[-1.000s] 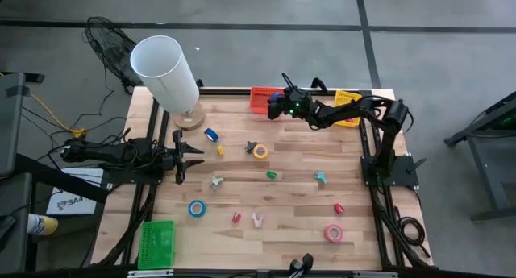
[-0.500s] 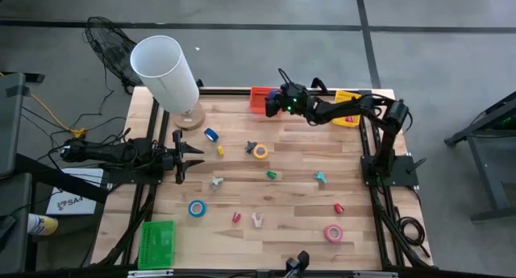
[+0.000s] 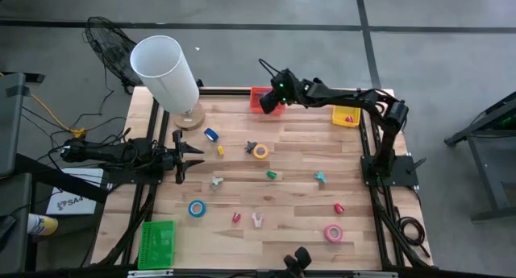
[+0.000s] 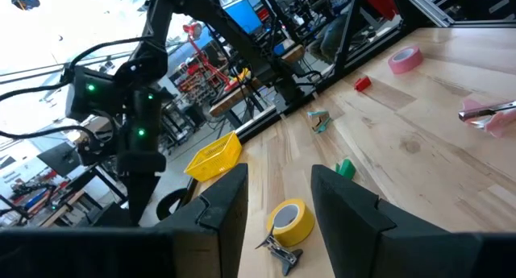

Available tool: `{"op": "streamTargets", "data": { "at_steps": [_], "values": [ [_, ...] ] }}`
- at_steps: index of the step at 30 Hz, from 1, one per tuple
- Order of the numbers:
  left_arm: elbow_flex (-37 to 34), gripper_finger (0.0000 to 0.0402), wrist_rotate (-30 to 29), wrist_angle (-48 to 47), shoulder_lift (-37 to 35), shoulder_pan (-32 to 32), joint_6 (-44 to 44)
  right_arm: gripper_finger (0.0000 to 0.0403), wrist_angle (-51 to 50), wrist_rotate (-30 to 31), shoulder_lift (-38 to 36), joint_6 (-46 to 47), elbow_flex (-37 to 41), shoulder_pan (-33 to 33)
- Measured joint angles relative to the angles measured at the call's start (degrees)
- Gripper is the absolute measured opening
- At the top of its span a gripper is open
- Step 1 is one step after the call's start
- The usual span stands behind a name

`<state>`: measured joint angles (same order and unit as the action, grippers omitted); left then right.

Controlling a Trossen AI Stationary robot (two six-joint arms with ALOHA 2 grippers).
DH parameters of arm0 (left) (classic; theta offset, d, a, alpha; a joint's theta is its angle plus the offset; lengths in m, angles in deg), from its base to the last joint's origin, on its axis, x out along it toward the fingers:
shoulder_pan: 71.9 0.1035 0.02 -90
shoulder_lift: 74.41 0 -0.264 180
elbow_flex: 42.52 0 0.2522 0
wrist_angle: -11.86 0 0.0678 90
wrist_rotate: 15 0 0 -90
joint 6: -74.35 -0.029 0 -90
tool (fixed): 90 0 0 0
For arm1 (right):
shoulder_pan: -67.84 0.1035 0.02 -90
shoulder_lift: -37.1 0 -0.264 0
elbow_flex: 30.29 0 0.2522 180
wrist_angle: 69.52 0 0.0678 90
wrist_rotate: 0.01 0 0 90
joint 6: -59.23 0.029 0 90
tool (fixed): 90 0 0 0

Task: Pick and place Stapler, Stapler remover, tape
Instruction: Put the right mini red stapler into the yellow bin

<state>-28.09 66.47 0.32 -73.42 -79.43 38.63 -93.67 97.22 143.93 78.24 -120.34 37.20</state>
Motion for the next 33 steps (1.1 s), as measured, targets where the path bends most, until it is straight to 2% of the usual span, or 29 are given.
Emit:
{"op": "streamTargets", "data": {
  "at_steps": [13, 22, 28, 33],
  "values": [
    [0.00, 0.0135, 0.00, -0.01, -0.02, 0.00, 0.01, 0.0185, -11.23, -2.22, -2.62, -3.58, -1.09, -0.39],
    [0.00, 0.0135, 0.02, 0.00, -0.02, 0.00, 0.00, 0.0185, -31.85, -4.77, -8.73, -4.11, -1.77, 0.12],
    [0.00, 0.0135, 0.02, 0.00, -0.01, 0.00, 0.00, 0.0185, -47.32, -1.86, -11.09, -3.99, -1.66, 2.16],
    [0.00, 0.0135, 0.02, 0.00, 0.00, 0.00, -0.01, 0.0185, -53.16, -0.18, -11.15, -2.24, -1.66, 5.45]
  ]
}}
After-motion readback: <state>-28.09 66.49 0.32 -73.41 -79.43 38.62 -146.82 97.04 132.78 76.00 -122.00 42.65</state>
